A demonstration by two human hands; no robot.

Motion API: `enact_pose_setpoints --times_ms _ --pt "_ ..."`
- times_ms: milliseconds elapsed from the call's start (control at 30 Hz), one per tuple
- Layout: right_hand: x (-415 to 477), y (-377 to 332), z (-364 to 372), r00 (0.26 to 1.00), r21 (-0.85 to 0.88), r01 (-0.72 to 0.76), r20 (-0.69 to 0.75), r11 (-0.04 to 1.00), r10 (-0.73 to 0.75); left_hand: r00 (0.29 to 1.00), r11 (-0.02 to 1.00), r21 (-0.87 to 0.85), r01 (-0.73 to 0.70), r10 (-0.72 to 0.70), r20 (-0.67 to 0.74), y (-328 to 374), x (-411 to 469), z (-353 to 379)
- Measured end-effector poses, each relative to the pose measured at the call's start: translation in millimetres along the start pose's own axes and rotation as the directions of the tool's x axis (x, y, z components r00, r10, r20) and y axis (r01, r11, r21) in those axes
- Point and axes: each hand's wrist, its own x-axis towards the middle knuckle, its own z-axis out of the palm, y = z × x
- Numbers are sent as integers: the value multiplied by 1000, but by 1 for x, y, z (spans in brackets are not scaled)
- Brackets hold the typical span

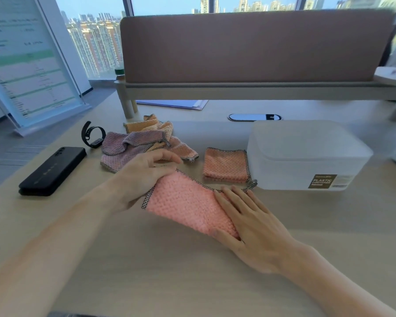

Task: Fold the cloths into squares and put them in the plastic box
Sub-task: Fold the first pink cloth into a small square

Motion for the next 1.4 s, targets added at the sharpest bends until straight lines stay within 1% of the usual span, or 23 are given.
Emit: enact_pose_setpoints --times_ms 67,100,133,200,233,267,333,367,400,433,467,533,600,700,767,833,900,1000,1133,1233,1300,1333,1400 --pt "-4 0 -4 1000 49 15 -19 999 -14 998 998 43 -40 38 43 17 5 11" --pt "-8 0 -8 999 112 15 -53 994 -9 997 995 85 -45 39 67 24 8 19" --pt "-12 0 -11 994 207 12 -110 978 12 995 991 130 -32 20 96 30 11 28" --pt "-23 -2 -17 957 436 15 -266 900 113 983 983 181 19 -51 178 41 16 46" --pt "-29 -3 -20 933 552 22 -311 834 182 966 983 175 50 -92 241 46 18 56" --pt "-33 -2 -24 917 669 24 -310 743 250 940 983 161 85 -132 315 50 19 64" --pt "-35 1 -35 916 866 -31 -175 499 360 875 980 152 131 -186 447 54 22 79" --pt "-35 3 -40 919 917 -81 -82 390 386 853 979 156 132 -193 485 54 24 85" --pt "-34 7 -43 916 932 -139 -8 334 401 844 977 170 125 -195 500 53 27 91" --pt "-32 11 -42 907 921 -192 35 339 419 845 975 192 114 -197 497 50 29 96" --pt "-30 14 -41 896 892 -238 49 384 442 851 971 214 108 -201 484 47 31 101" --pt "-27 18 -36 876 850 -281 37 446 481 867 960 266 81 -200 456 42 34 106" --pt "-28 22 -32 870 838 -297 39 458 492 909 918 395 -29 -140 393 40 36 107" --pt "-32 27 -31 868 817 -323 54 478 494 962 712 666 -221 48 268 38 38 103" --pt "-34 26 -30 863 798 -323 28 509 504 963 610 747 -266 135 233 34 39 102" --pt "-35 24 -29 863 757 -318 -17 570 505 952 591 747 -304 225 209 27 43 102" --pt "-36 24 -26 860 736 -318 -41 597 509 930 598 716 -360 290 226 18 49 103" --pt "-37 26 -18 854 715 -321 -64 621 516 914 592 701 -397 325 243 6 54 108" --pt "-37 27 -14 848 677 -333 -88 656 522 903 580 705 -408 371 216 -8 54 112" --pt "-38 25 -16 855 652 -337 -90 679 511 869 537 743 -400 479 122 -10 45 110" --pt "-41 23 -22 848 644 -346 -96 682 521 810 542 734 -409 586 19 -11 25 107" --pt "-44 23 -26 844 623 -349 -115 700 524 785 541 720 -434 620 8 -12 11 107" --pt "-47 22 -34 837 520 -332 -221 787 500 797 494 730 -473 592 116 -24 -15 114"
